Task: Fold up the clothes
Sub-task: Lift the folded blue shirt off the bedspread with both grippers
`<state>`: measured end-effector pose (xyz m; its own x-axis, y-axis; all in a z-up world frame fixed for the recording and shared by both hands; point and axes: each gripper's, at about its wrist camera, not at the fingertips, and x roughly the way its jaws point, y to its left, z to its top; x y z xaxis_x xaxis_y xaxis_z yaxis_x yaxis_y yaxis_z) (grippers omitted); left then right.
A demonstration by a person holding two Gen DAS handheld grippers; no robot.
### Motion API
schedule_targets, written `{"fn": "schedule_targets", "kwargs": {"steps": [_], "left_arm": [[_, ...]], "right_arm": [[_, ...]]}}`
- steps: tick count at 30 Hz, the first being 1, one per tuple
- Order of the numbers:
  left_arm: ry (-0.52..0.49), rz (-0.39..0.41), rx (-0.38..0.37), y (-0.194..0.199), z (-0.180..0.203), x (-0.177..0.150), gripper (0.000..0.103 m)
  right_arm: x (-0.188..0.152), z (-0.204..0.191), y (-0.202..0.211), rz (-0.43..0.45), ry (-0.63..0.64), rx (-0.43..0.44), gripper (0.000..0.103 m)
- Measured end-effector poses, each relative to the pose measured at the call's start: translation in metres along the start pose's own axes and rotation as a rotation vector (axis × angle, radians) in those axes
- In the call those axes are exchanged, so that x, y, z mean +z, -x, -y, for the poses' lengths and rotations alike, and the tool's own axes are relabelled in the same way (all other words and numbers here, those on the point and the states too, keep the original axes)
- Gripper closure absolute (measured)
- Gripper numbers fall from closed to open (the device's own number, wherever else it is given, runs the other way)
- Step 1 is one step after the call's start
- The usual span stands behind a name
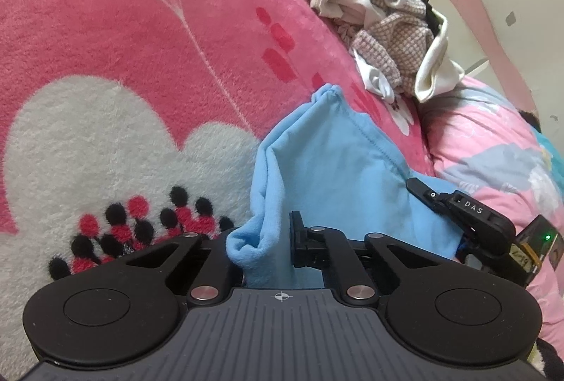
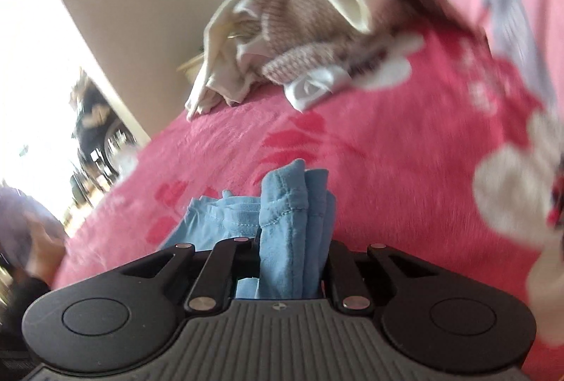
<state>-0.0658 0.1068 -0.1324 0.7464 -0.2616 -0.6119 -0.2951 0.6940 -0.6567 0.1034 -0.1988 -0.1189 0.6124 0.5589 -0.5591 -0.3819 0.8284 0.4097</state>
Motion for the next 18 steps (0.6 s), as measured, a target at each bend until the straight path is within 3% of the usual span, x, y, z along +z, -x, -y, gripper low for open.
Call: {"fn": "schedule_targets", "kwargs": {"steps": [10, 18], "left_arm": [[-0.005, 0.038, -0.049, 0.014, 0.005, 0.0, 0.099], [-0.009, 0.054, -0.073, 0.02, 0.009, -0.002, 0.099]], "right_arm": [[0.004, -0.041, 0.013, 0.047, 0.233, -0.082, 0.089], [0.005, -0.054, 0.021, 0.081, 0.303, -0.103, 0.089]]}}
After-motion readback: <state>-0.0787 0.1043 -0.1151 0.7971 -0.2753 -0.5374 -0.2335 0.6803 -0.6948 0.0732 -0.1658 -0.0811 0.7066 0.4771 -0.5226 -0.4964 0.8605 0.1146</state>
